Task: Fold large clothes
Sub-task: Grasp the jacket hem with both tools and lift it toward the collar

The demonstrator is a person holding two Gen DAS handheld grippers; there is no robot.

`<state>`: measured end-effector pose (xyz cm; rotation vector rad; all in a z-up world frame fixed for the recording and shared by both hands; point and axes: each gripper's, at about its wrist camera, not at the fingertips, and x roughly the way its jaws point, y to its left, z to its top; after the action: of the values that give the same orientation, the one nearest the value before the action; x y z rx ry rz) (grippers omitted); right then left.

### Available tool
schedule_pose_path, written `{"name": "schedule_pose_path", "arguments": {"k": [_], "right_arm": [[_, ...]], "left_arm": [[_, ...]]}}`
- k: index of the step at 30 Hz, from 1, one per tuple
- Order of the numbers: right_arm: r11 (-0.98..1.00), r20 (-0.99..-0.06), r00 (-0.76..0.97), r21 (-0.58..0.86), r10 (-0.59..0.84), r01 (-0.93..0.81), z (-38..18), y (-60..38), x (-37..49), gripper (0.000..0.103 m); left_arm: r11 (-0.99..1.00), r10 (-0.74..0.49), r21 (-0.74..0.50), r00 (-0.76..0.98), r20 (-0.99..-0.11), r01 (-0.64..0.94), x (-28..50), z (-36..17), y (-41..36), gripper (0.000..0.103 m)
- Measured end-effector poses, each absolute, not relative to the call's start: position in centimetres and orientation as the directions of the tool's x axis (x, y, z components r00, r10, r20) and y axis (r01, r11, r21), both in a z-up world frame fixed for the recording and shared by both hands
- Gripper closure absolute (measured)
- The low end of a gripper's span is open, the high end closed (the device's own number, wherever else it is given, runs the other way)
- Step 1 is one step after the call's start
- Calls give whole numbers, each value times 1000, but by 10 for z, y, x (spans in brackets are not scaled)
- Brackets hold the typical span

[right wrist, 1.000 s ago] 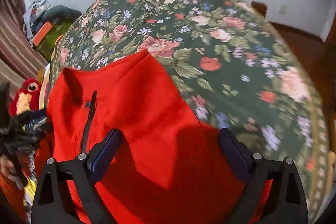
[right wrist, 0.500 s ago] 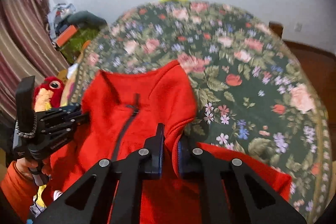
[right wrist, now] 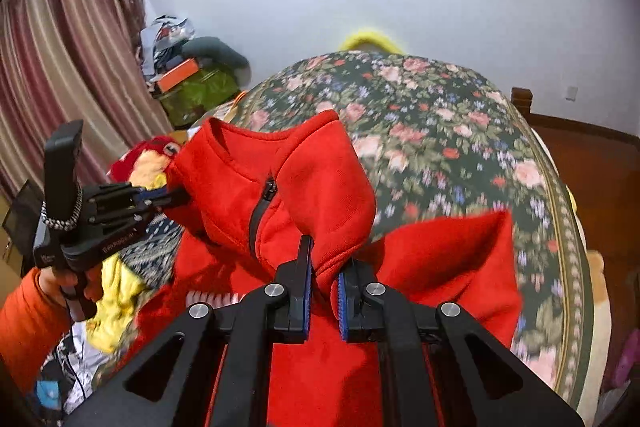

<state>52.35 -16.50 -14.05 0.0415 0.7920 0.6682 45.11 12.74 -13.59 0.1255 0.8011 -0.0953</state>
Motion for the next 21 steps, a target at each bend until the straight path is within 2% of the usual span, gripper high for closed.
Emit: {"name": "schedule_pose_path", "arguments": {"k": [8,13,18,21], "right_arm": [[784,-693,461,247,554,-570,-166,-172,456,96],[785,-754,420,200,506,-586,-190,-171,426,95],[798,-815,315,268,486,-540,-218,-182,419,95],[821,-851,308,220,425,-527,-231,-187,412,95]], "left_arm": [[987,-45,65,643,-765,147,386,-163,124,97],[991,-51,29,570,-820,130,363,-199,125,95],[994,-32,22,485,-874,105,343,-241,128,91],[996,-7,32,440,-898,81,334,-265,134,91]]}}
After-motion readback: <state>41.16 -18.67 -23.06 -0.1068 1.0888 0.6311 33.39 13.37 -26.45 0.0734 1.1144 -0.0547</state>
